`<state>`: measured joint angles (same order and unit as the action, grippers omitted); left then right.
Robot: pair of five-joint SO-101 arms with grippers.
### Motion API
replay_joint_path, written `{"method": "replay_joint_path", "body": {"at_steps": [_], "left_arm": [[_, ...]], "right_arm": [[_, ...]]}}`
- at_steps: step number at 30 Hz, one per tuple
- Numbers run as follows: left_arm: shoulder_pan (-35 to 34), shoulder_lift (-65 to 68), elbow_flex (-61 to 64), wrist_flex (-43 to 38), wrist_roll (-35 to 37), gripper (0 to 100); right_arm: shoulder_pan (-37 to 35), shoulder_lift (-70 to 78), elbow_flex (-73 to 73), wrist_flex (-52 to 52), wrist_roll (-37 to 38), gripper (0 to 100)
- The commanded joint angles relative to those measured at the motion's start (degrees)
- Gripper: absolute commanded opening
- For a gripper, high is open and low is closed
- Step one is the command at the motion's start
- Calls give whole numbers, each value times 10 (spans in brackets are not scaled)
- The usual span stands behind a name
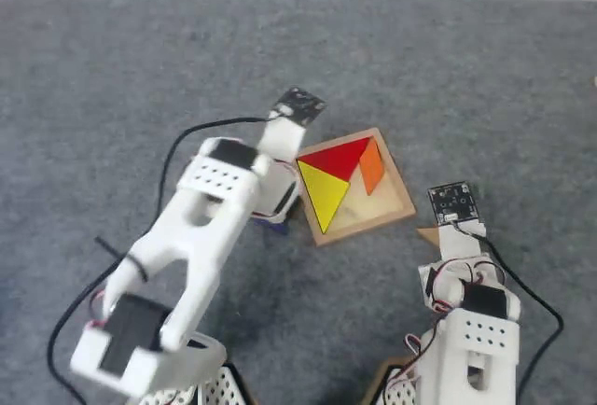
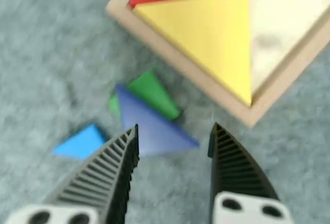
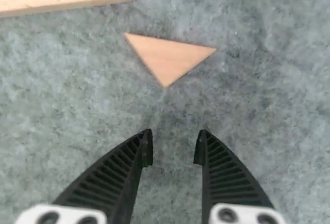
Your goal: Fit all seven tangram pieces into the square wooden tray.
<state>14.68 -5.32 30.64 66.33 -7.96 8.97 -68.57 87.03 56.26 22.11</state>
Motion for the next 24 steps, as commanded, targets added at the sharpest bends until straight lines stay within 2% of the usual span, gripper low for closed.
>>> {"method": "replay_joint_path", "body": {"at_steps": [1,8,15,24], "left_arm": [[14,72,-44,-43,6,214],[-8,144,-51,-21,0,214],[-73,107,-51,11,-25,214],[-82,86,-53,24,-37,214]], "right_arm": [[-3,8,-32,-14,2,145],[-3,8,-32,-14,2,145],[-4,8,-32,-14,2,145],[-4,8,-32,-14,2,145]]}}
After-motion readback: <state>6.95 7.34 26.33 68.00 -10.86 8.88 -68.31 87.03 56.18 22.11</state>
